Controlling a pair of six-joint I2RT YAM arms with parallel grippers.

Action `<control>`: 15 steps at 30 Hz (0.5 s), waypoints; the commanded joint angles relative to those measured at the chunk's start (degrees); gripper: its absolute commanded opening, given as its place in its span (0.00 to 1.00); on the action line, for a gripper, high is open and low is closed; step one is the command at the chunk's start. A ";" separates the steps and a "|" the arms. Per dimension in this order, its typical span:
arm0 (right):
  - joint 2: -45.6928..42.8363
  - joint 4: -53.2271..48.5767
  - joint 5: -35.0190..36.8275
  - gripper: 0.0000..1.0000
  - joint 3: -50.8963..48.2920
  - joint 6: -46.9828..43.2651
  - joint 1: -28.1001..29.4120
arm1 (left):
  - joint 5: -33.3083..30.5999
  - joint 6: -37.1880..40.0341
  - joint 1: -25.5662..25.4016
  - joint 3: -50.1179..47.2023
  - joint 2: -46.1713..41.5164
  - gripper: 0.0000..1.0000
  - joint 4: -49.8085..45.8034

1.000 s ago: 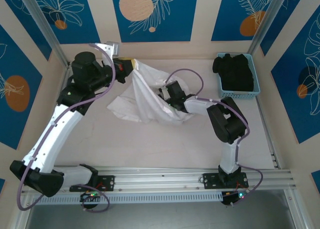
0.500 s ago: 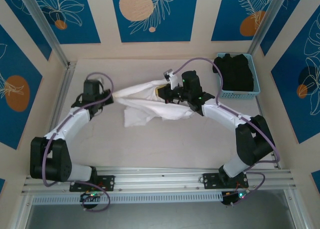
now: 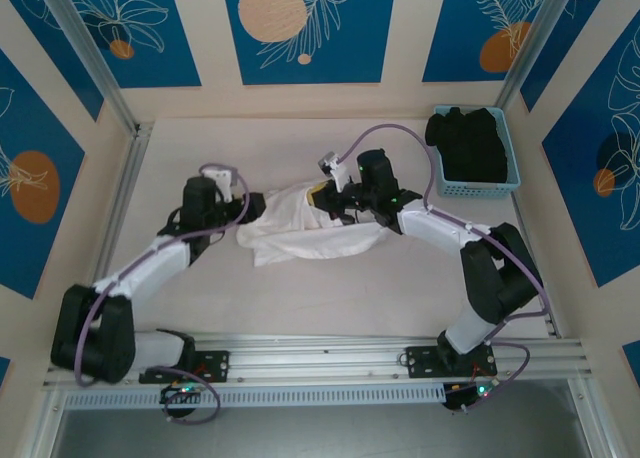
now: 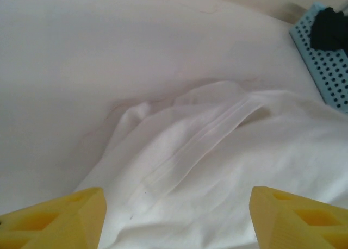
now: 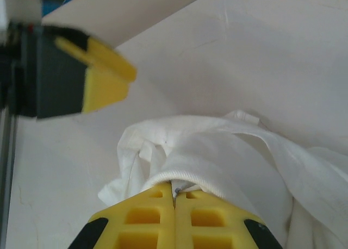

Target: Fold the inside-out t-shirt

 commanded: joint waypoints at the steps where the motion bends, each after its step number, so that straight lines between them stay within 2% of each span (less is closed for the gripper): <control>1: -3.28 -1.25 -0.58 0.00 -2.34 -4.32 -0.21 | 7.86 2.40 -0.09 10.35 9.75 0.72 -6.84; 5: -4.83 -1.51 0.77 0.00 -4.41 -4.54 -0.66 | 12.43 4.17 -0.17 18.60 19.90 0.76 -12.10; 9: -5.38 -2.30 2.19 0.00 -5.24 -4.68 -0.99 | 14.45 6.98 -1.79 22.19 24.70 0.78 -15.34; 11: -5.84 -2.03 2.97 0.00 -5.52 -4.53 -1.19 | 14.85 7.39 -2.44 23.20 26.65 0.75 -16.29; 13: -6.42 -1.89 3.60 0.00 -5.23 -4.02 -1.36 | 14.63 7.27 -2.71 24.01 28.68 0.65 -16.91; 14: -6.96 -1.72 3.72 0.00 -4.77 -3.60 -1.53 | 14.30 6.98 -2.72 24.54 29.68 0.55 -16.97; 15: -7.56 -1.82 3.84 0.00 -4.19 -3.05 -1.75 | 14.04 6.79 -2.67 25.33 30.60 0.41 -17.31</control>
